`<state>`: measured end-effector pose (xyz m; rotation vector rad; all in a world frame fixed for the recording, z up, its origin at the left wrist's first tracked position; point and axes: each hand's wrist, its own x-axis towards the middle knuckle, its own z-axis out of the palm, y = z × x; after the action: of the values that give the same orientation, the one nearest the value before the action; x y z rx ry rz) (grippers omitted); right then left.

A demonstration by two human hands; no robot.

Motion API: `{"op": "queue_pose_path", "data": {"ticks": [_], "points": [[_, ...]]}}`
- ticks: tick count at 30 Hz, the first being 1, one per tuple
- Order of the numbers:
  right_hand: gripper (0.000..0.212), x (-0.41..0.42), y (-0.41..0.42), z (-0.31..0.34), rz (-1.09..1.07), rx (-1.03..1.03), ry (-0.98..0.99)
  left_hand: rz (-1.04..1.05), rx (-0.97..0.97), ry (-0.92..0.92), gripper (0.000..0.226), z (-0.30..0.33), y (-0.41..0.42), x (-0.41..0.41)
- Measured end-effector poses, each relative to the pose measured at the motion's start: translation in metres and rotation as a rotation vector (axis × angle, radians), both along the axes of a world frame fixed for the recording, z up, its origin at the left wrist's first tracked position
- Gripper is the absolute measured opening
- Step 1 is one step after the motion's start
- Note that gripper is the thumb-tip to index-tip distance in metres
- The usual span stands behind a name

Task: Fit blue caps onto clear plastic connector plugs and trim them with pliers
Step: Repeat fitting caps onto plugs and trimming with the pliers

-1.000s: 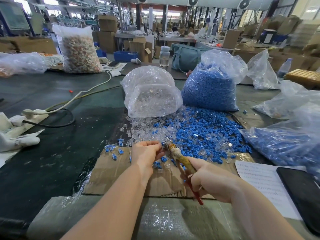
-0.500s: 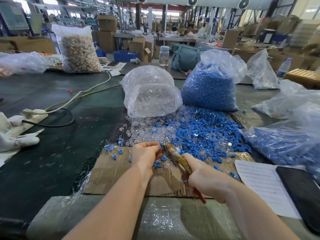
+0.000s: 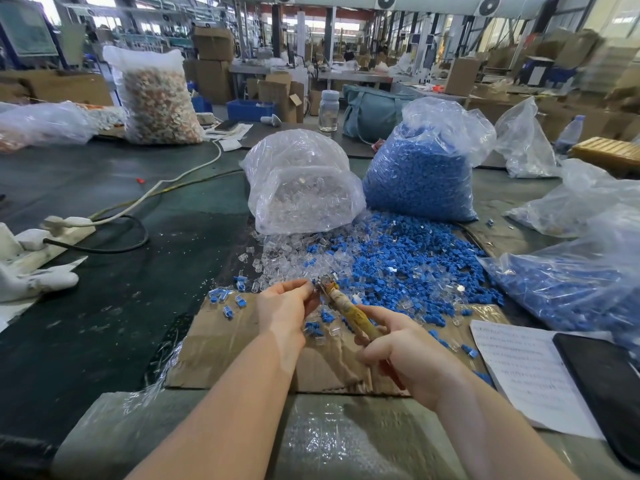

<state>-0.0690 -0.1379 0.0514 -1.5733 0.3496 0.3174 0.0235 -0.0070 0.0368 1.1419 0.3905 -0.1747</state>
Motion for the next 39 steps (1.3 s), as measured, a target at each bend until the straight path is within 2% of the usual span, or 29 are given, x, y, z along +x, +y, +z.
{"op": "queue_pose_path", "data": {"ticks": [3, 4, 7, 10, 12, 16, 23, 30, 35, 39], "points": [[0.058, 0.000, 0.002, 0.002, 0.004, 0.091, 0.034, 0.003, 0.035, 0.005, 0.013, -0.002, 0.001, 0.001], [0.061, 0.000, 0.003, 0.001, 0.011, 0.040, 0.034, 0.010, 0.063, 0.001, 0.013, -0.003, 0.001, 0.001], [0.074, 0.000, 0.007, 0.000, 0.037, -0.282, -0.036, 0.053, 0.127, -0.010, 0.014, -0.008, 0.006, 0.002], [0.069, 0.002, 0.003, -0.002, 0.001, -0.368, -0.112, 0.097, 0.215, -0.040, 0.015, -0.015, 0.014, 0.006], [0.060, 0.007, -0.003, -0.007, -0.071, -0.475, -0.178, 0.120, 0.370, -0.116, 0.015, -0.021, 0.021, 0.010], [0.046, 0.014, -0.018, -0.022, -0.193, -0.929, -0.175, 0.154, 0.784, -0.218, 0.018, -0.034, 0.042, 0.016], [0.050, 0.017, -0.034, -0.047, -0.240, -1.262, -0.102, 0.059, 1.139, -0.261, 0.027, -0.048, 0.060, 0.013], [0.051, 0.020, -0.041, -0.056, -0.200, -1.412, -0.091, -0.032, 1.325, -0.358, 0.031, -0.048, 0.048, 0.003], [0.052, 0.021, -0.037, -0.054, -0.166, -1.456, -0.038, -0.087, 1.289, -0.495, 0.025, -0.048, 0.025, -0.015], [0.043, 0.019, -0.018, -0.054, -0.203, -1.501, -0.236, -0.163, 1.299, -0.617, 0.025, -0.052, 0.007, -0.029]]}}
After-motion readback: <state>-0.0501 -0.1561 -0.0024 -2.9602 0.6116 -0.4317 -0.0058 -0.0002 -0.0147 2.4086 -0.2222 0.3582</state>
